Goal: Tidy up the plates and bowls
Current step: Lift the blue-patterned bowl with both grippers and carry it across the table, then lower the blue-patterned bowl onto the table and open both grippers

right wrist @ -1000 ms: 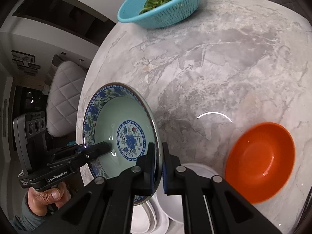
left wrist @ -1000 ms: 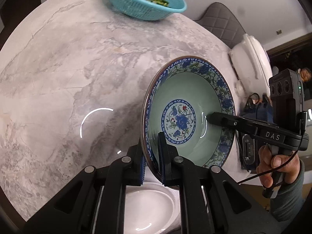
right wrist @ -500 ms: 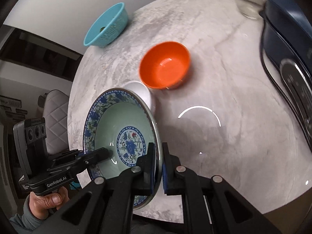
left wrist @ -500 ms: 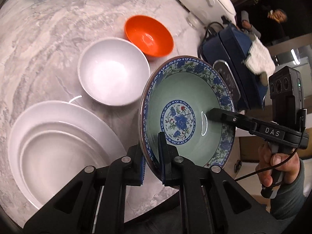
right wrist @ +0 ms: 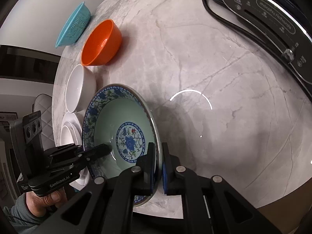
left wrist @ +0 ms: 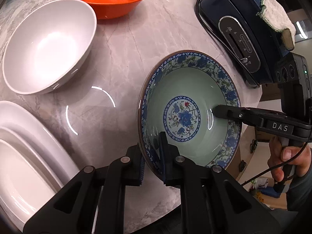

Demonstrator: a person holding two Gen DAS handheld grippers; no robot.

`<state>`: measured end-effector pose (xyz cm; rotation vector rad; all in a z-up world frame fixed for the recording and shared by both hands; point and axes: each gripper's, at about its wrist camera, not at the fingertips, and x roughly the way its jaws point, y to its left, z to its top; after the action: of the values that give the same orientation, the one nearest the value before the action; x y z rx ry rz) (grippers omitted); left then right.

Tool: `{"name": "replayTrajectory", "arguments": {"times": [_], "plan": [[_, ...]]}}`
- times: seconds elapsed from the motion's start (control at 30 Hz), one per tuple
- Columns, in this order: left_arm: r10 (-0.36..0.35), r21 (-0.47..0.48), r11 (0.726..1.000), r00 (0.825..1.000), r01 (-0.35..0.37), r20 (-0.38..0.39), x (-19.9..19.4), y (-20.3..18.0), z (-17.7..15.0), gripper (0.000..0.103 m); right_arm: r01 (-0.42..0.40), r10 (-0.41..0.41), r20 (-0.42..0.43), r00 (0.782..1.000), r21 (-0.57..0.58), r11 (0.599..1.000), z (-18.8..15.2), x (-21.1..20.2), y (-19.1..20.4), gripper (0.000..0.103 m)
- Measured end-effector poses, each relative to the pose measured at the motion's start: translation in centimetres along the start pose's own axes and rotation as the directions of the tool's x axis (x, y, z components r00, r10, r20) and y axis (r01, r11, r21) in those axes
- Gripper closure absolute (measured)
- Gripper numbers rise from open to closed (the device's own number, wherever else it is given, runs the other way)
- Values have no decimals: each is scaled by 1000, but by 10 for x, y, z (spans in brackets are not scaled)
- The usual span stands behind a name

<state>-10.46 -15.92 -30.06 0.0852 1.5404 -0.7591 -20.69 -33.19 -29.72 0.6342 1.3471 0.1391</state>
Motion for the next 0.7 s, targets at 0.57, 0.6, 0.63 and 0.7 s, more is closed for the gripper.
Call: {"name": "replayTrajectory", "arguments": {"times": [0.57,0.6,0.63,0.7], "plan": [[5,-13,1000,1000,-4,27,8,-11,7,72,-34,34,4,999,1,999,-4,-2,-30,87],[-4,-14,1000,999,5,43,3,-11,6,53,-39,39,11,999,5,999,-5,-3,-31,73],[-10,-12,1000,998,11,63,-3,-12,5,37,-40,40,22,999,9,999,-6,-4,-32,67],[-28,0,1000,995,28,94,-17,-15,2,30,-42,41,54,998,6,999,-7,-11,-33,56]]}}
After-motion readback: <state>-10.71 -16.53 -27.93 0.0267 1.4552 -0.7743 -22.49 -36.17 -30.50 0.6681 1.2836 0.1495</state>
